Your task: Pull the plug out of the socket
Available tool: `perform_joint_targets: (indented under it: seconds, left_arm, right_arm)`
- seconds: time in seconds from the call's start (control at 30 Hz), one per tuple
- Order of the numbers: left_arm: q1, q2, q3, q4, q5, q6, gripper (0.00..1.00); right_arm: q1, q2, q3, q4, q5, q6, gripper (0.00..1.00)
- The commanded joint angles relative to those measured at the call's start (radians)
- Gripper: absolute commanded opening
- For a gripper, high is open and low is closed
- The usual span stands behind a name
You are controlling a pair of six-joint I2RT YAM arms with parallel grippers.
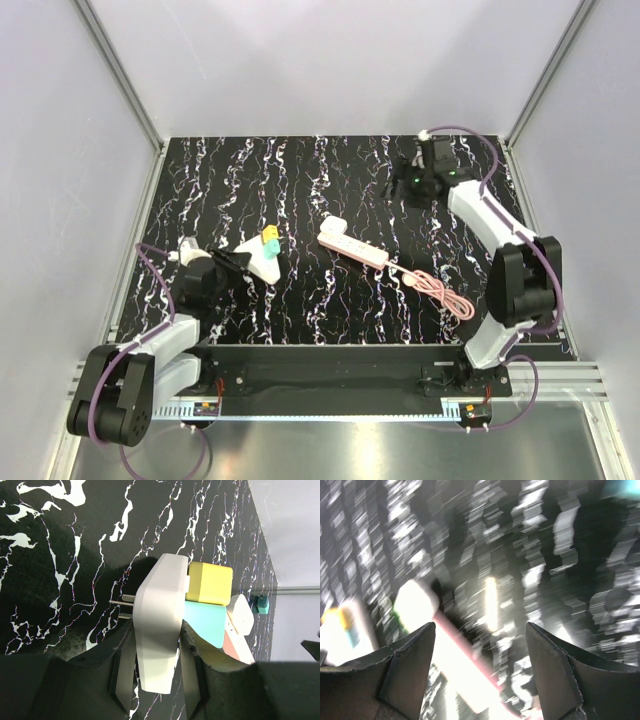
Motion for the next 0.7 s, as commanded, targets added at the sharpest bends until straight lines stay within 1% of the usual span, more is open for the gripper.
perform_joint_targets:
  seconds: [0.0,0.07,0.17,0.2,0.3,0.37,0.43,0.53,0.67]
  left_arm:
    - [0.0,0.014,-0.029,-0.101,0.01,0.06,0.0]
    - [0.0,0.008,-0.029,-0.109,0.003,0.06,0.0]
    - [0.0,0.008,-0.027,-0.11,0.001,0.065,0.0]
    - [0.002,0.008,-0.024,-0.112,0.001,0.065,0.0]
    - [0.0,0.013,-0.026,-0.112,0.006,0.065,0.0]
    - [0.0,0.011,-0.029,-0.106,0.006,0.062,0.0]
    - [0.0,0.009,-0.03,-0.106,0.004,0.063,0.0]
    - [0.0,0.008,-0.032,-0.101,0.007,0.069,0.0]
    - [0.0,0.005,-0.03,-0.103,0.006,0.069,0.0]
  right_arm:
    - [0.118,-0.112,-0.083,0.094,-0.037,0.043,0.8]
    - [0.203,-0.131,-0.133,0.145,-0.054,0.09,0.8]
    - [0.278,-0.12,-0.175,0.214,-0.136,0.173,0.8]
    - [0.336,-0.111,-0.186,0.26,-0.148,0.182,0.8]
    - [0.434,-0.034,-0.146,0.28,-0.16,0.19,0.8]
    - [0.473,0.03,-0.114,0.28,-0.171,0.198,0.79]
    - [0.52,0.061,-0.08,0.282,-0.156,0.205,0.78]
    - [0.548,0.113,-0.04,0.299,-0.176,0.212,0.76]
    - [0.574,0.181,0.018,0.312,-0.194,0.21,0.77]
